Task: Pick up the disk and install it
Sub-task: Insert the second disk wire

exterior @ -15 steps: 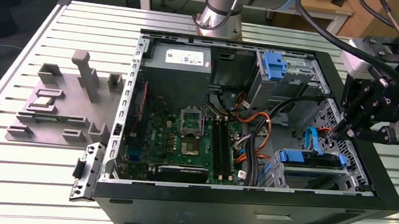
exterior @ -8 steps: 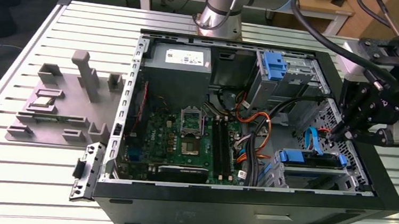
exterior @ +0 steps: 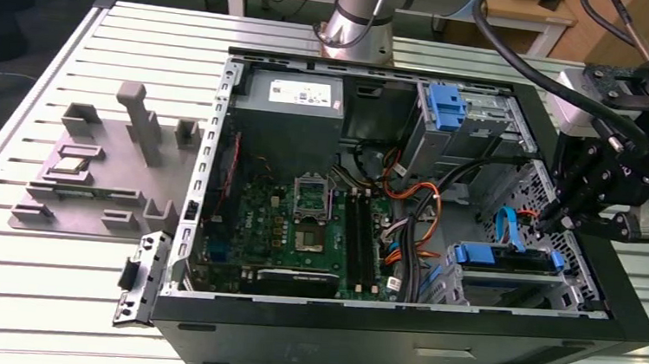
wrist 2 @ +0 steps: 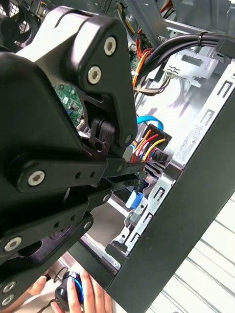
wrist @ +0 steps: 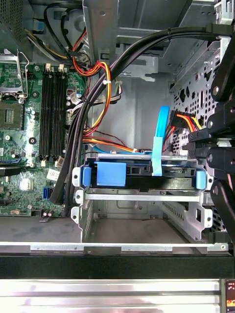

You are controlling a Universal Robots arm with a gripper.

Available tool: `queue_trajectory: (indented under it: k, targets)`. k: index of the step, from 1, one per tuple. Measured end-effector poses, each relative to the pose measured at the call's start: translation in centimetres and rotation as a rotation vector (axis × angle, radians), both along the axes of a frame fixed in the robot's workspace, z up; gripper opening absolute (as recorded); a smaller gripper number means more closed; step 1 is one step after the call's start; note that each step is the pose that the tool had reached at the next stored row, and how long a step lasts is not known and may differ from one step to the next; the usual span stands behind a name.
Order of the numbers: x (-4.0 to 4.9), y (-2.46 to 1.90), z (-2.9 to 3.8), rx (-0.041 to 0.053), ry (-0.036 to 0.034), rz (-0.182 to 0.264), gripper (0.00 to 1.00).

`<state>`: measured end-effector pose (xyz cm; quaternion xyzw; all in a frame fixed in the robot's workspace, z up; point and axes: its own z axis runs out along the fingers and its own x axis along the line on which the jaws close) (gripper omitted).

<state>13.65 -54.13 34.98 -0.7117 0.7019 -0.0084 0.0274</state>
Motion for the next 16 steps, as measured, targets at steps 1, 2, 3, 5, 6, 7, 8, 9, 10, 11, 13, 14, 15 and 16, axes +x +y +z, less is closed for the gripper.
queue_trajectory:
  k: [1, 2, 3, 5, 6, 7, 8, 9, 10, 11, 13, 14, 15, 16]
  targets:
    - [0.0, -0.01, 0.0, 0.0, 0.0, 0.0, 0.17]
    - [0.0, -0.03, 0.0, 0.0, 0.0, 0.0, 0.17]
    - [0.0, -0.06, 0.0, 0.0, 0.0, 0.0, 0.17]
    - [0.0, -0.11, 0.0, 0.0001, 0.0, 0.0, 0.17]
    - [0.0, -0.14, 0.0, 0.0003, 0.0, 0.0, 0.17]
    - [0.0, -0.19, 0.0, 0.0003, 0.0, 0.0, 0.17]
    - [0.0, -0.27, 0.0, 0.0004, 0.0, 0.0, 0.17]
    - [0.0, -0.37, 0.0, 0.0004, 0.0, 0.0, 0.17]
    - [0.0, -0.48, 0.0, 0.0006, 0.0001, 0.0, 0.17]
    - [0.0, -0.58, -0.01, 0.0007, 0.0001, 0.0, 0.17]
    - [-0.02, -0.77, -0.01, 0.0007, -0.0001, 0.0, 0.17]
    - [-0.07, -0.84, -0.02, 0.0008, -0.0003, 0.0, 0.17]
    - [-0.11, -0.91, -0.02, 0.0008, -0.0006, 0.0, 0.17]
    - [-0.15, -0.97, -0.03, 0.0008, -0.001, 0.0, 0.17]
